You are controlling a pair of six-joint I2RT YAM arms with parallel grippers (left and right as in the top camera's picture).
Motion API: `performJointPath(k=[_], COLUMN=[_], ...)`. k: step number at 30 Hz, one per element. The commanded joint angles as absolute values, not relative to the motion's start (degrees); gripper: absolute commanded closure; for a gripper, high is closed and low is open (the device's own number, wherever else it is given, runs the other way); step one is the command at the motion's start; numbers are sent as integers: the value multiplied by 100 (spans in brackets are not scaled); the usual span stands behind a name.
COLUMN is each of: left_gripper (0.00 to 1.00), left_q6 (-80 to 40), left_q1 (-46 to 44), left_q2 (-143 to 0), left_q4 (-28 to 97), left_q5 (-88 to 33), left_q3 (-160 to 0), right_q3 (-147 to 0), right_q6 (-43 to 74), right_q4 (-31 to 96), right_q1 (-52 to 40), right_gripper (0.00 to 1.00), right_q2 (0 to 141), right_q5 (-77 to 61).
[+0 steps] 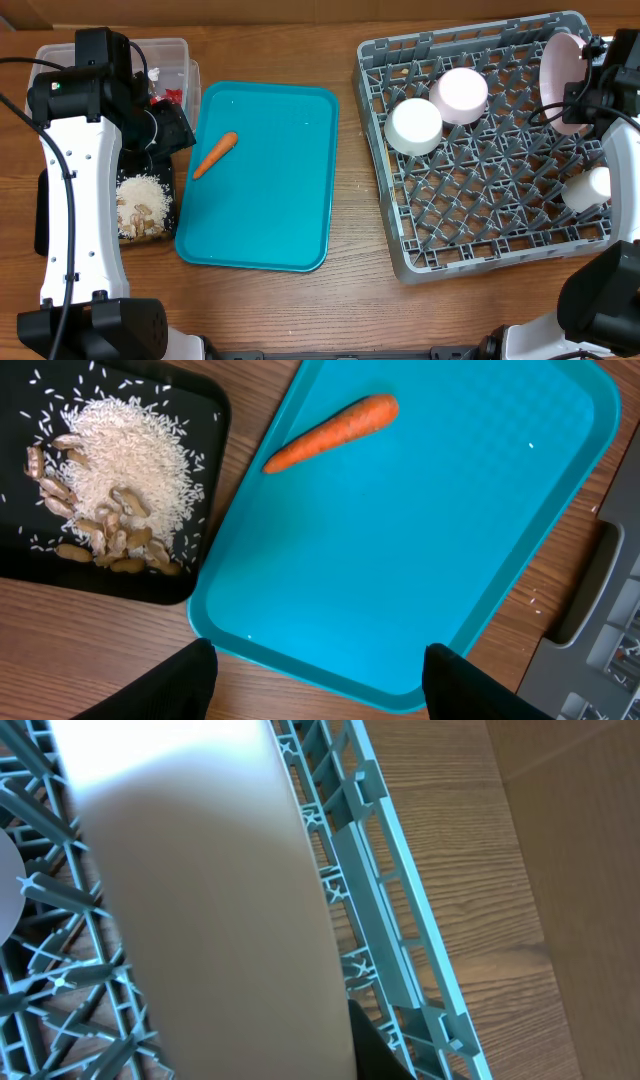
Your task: Sort waste into correct bins and load items into the dishwasher
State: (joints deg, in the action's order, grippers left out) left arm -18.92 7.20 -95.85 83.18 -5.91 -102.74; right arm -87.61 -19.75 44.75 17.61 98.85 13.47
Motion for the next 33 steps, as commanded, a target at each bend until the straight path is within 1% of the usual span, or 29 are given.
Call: performJointPath(k=[1, 3, 4, 5, 7, 8, 9, 24, 33], left_gripper=[32, 32, 32, 32, 32, 32, 32, 32, 32], left_q6=[-1778, -1778, -1778, -1778, -1778, -1778, -1778, -1776, -1778], left_q1=[705, 705, 705, 705, 705, 705, 705, 705, 705], left_q2=[-9513, -9513, -9513, -9513, -9513, -9513, -9513, -9513, -9513], left_q4=[8335, 8335, 8337, 8340, 8340, 8340, 8337, 8340, 8357], left_q5=[-537, -537, -537, -537, -537, -537, -537, -537, -539], left_q3=[-10361, -10361, -10361, -10361, -10361, -10361, -10361, -10361, -10361], right_q3=[-8737, -8735, -8726, -8678, -8641, -8635, -8630, -8632, -8674], right_q6=[-1997, -1994, -1994, -1968, -1870, -1765, -1675, -1339, -1323], right_q4=[4558, 4709, 4733, 4731, 4751, 4770, 4797, 4976, 4998], right_q1=[1780, 1780, 1780, 1774, 1774, 1774, 1774, 1774, 1776], right_gripper=[96, 94, 89, 59, 29, 7, 0, 0, 0], right_q2=[9828, 9828, 9828, 9828, 9828, 9828, 9828, 9786, 8888], right_q5=[1094, 821, 792, 781, 781, 779, 781, 788, 784])
